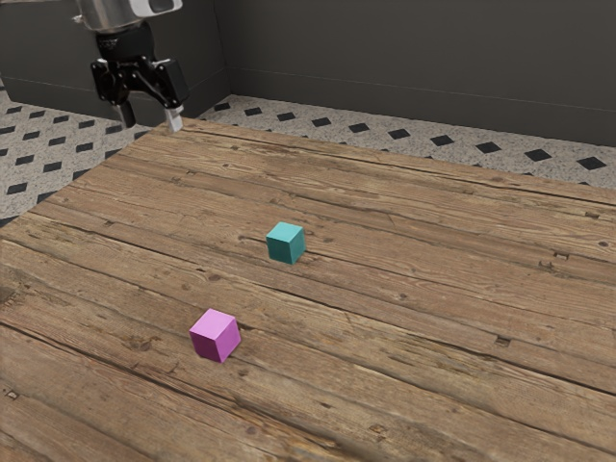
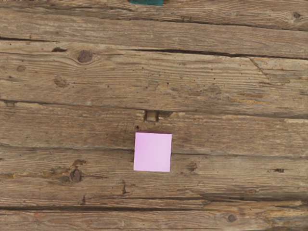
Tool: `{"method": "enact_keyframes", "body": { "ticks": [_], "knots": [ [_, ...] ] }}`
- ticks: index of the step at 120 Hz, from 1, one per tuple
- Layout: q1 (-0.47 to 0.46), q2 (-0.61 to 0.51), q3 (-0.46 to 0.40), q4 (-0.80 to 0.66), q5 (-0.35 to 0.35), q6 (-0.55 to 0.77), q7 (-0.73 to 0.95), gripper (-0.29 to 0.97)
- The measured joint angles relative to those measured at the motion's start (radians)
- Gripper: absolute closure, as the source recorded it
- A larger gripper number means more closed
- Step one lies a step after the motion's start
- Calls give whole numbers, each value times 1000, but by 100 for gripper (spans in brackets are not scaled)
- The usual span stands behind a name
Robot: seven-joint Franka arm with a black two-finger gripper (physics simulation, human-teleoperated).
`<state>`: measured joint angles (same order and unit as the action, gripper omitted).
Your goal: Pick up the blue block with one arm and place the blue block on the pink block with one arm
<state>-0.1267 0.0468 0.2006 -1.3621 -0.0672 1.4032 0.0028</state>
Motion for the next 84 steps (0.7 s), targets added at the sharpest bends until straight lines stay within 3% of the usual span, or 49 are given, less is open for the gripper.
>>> {"method": "enact_keyframes", "body": {
  "ticks": [33,41,50,61,74,84],
  "knots": [
    [73,-1,-2,6,0,16,4,0],
    [99,-58,-39,175,5,-4,6,0],
    [152,-78,-107,239,10,-7,8,0],
    [176,19,-180,256,91,17,-2,0],
    [73,203,-196,259,184,85,-24,0],
    [54,311,-194,259,217,161,-38,0]
  ]
}}
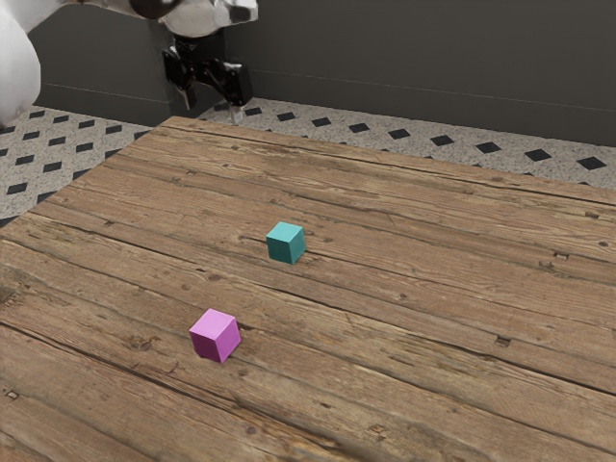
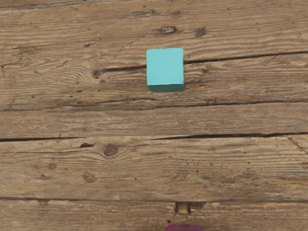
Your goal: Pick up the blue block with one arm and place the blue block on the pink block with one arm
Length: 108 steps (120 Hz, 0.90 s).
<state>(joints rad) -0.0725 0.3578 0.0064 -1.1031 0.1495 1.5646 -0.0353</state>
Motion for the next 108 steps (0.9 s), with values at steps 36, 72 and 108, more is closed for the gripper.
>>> {"method": "enact_keyframes", "body": {
  "ticks": [36,72,108],
  "knots": [
    [6,140,19,-2,1,173,-50,0],
    [58,467,89,201,-183,229,-41,0],
    [81,564,94,250,-255,251,11,0]
  ]
}}
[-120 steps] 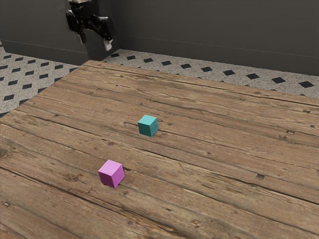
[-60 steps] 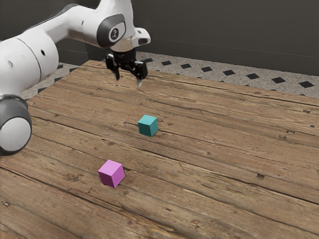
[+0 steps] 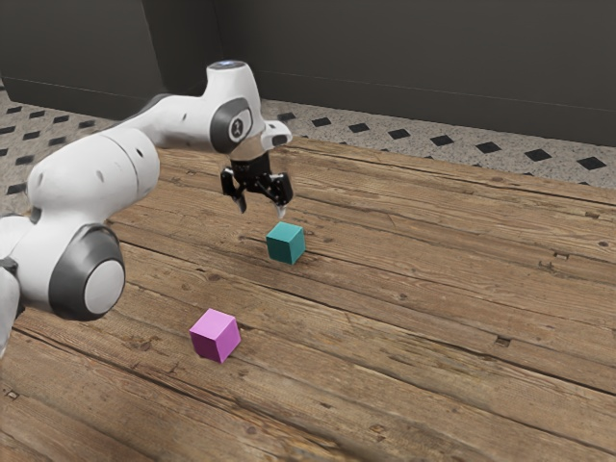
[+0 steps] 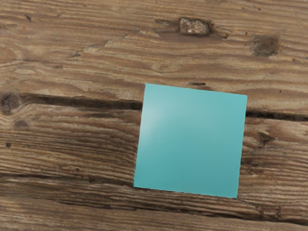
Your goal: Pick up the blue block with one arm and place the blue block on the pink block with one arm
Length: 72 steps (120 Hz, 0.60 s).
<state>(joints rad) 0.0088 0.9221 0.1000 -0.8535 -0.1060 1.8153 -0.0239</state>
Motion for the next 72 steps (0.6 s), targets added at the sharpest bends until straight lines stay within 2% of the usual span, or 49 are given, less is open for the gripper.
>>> {"method": "enact_keyframes", "body": {
  "ticks": [72],
  "knots": [
    [2,164,-9,117,-4,142,207,0]
  ]
}}
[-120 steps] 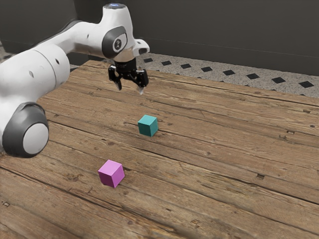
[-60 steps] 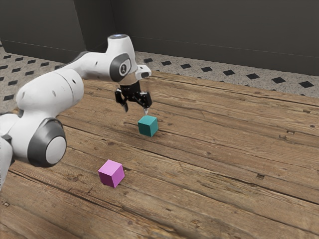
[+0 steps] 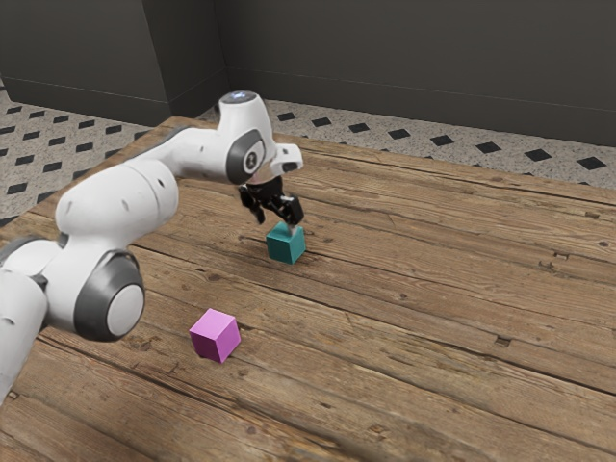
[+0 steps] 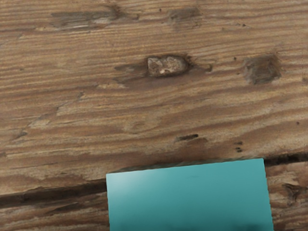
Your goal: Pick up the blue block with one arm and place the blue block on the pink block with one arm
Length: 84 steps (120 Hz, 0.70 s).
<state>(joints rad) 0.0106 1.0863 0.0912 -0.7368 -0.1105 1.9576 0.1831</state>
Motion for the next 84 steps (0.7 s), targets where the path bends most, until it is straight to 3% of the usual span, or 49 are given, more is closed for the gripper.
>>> {"method": "enact_keyframes", "body": {
  "ticks": [84],
  "knots": [
    [-8,16,-22,-10,-8,47,126,0]
  ]
}}
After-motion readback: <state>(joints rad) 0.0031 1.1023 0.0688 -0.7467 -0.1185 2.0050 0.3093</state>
